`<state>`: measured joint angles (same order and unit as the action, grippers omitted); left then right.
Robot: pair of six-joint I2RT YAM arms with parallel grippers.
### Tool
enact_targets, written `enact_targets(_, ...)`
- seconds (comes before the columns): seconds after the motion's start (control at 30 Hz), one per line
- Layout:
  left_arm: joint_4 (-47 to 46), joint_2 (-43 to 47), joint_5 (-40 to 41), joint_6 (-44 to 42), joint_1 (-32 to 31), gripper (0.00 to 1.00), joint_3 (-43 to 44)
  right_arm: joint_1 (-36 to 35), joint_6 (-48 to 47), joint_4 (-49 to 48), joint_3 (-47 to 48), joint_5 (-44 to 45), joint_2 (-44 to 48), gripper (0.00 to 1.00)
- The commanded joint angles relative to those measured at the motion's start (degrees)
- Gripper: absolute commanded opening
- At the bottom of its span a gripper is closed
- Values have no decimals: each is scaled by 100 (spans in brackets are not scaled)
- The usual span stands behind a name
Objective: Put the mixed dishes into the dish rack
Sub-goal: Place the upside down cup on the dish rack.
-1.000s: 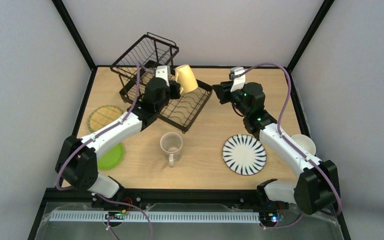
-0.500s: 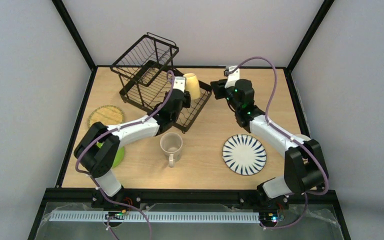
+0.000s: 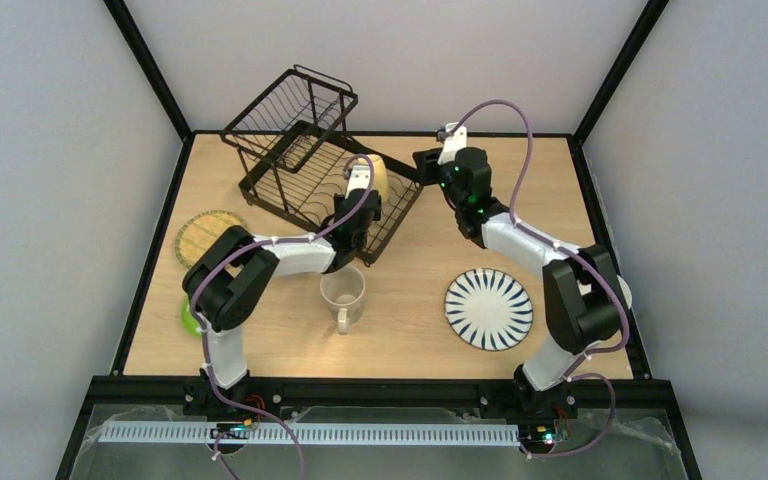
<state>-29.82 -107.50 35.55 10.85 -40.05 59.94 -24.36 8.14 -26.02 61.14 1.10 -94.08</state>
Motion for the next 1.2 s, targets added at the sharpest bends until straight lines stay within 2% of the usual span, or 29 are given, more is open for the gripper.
enact_targets(0.0, -1068, -182, 323, -15, 17, 2, 204, 18, -45, -411, 280, 49, -293, 86)
enact_targets(0.47, -1156, -916, 260, -128, 29, 2, 565, 19, -41, -754, 427, -9, -954, 86)
enact_targets(1.1, 516, -994, 611, 664, 32, 2, 938, 19, 34, -568, 671, -83, -1200, 86)
enact_targets(1.17, 721, -964, 590, 738, 25, 4, 982, 17, 32, -478, 738, -81, -1209, 87)
